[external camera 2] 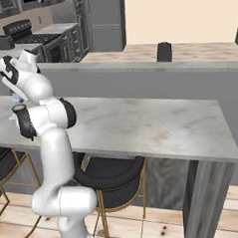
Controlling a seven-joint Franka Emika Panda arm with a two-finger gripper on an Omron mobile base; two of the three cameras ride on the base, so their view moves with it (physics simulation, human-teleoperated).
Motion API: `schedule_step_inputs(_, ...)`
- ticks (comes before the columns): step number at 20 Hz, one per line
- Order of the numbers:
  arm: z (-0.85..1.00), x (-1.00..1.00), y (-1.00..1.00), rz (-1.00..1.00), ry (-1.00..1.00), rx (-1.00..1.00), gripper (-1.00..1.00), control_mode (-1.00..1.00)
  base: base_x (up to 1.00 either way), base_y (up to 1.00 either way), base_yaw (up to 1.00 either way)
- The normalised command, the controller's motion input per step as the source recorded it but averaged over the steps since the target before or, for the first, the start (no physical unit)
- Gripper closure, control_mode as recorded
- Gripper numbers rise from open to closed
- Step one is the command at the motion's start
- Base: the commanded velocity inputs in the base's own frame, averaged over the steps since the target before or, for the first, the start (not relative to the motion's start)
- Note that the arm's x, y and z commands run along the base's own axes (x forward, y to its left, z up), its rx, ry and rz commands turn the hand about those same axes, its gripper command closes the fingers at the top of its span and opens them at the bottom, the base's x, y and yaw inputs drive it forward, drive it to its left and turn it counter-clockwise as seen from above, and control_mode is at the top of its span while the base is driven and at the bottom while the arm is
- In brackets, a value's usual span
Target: Stack the yogurt containers by placing the smaller containers on top of the larger containers.
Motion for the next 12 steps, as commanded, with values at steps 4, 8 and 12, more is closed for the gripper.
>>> schedule_step_inputs(4,0.0,0.23,0.2,0.08,0.01,-0.08,1.0,-1.0,0.0,0.0,0.0)
schedule_step_inputs(8,-0.18,0.03,0.1,0.03,0.0,-0.03,1.0,-1.0,0.0,0.0,0.0)
schedule_step_inputs(12,-0.2,0.0,0.0,0.0,0.0,0.0,1.0,-1.0,0.0,0.0,0.0)
